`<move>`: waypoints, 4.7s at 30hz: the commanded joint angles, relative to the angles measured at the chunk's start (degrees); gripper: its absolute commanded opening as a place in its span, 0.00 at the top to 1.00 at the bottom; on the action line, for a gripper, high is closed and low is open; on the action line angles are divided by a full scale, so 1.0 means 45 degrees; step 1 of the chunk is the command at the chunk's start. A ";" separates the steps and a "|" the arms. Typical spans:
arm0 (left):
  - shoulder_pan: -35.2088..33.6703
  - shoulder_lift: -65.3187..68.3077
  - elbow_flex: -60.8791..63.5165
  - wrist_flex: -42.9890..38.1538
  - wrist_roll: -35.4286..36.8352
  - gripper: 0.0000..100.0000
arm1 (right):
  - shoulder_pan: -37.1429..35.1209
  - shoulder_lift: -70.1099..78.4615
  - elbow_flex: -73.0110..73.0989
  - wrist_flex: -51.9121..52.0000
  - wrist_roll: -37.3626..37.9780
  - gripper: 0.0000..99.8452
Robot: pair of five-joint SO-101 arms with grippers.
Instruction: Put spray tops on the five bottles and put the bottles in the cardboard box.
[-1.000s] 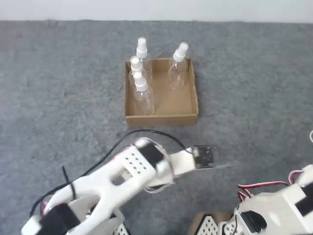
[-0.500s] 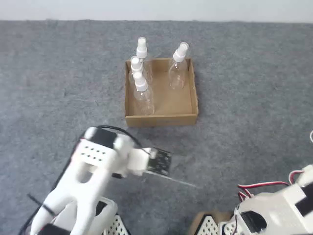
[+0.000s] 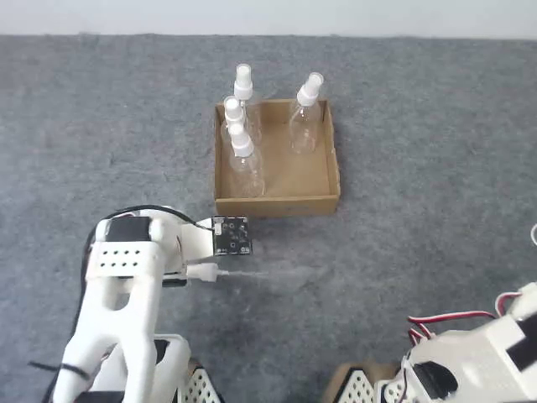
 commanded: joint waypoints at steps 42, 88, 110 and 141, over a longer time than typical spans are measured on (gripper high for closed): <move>0.0860 -0.0410 0.0010 -0.0020 2.6510 0.85 | -0.0381 -0.0322 -0.0137 0.0791 0.0234 0.93; 0.1582 -0.0391 0.4210 -0.5763 3.0242 0.83 | -0.0400 -0.0420 0.1035 0.0811 0.1504 0.93; 0.1582 -0.0469 0.4171 -0.5763 3.0203 0.92 | -0.1885 -0.2061 0.1016 0.4816 0.2208 0.93; 0.0860 -0.0547 0.3643 -0.5529 2.9656 0.99 | -1.2415 -1.4388 1.0882 0.4015 -0.3692 0.93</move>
